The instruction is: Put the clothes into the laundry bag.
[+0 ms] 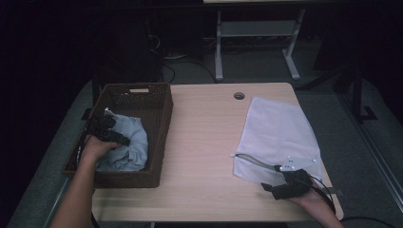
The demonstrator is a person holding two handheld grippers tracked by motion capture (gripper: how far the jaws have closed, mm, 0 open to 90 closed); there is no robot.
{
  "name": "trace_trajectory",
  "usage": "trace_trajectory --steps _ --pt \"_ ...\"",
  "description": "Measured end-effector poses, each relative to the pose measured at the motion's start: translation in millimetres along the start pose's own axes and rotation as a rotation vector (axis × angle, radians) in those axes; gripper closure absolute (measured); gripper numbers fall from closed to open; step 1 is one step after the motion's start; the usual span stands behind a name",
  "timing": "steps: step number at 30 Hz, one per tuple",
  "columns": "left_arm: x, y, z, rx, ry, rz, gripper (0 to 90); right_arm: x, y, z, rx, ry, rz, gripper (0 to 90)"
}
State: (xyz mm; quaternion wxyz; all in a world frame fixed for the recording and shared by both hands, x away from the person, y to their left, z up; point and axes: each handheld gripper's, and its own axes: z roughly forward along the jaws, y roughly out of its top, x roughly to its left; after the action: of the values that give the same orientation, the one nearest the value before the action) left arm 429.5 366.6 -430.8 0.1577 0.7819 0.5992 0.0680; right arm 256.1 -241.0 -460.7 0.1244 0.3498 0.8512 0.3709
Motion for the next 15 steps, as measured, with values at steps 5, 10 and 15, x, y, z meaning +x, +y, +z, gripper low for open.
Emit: trace_trajectory --steps 5,10,15 --pt "-2.7 0.8 -2.0 -0.005 -0.085 0.046 30.0 0.1 0.1 0.9 0.005 0.003 0.0 15.5" --pt "-6.0 0.6 -5.3 -0.004 -0.168 0.074 64.3 0.8 0.3 1.3 0.006 0.006 -0.007 15.7" --pt "-5.7 2.0 -7.5 0.008 -0.176 0.063 74.8 1.1 0.3 1.4 0.007 0.006 -0.007 15.7"
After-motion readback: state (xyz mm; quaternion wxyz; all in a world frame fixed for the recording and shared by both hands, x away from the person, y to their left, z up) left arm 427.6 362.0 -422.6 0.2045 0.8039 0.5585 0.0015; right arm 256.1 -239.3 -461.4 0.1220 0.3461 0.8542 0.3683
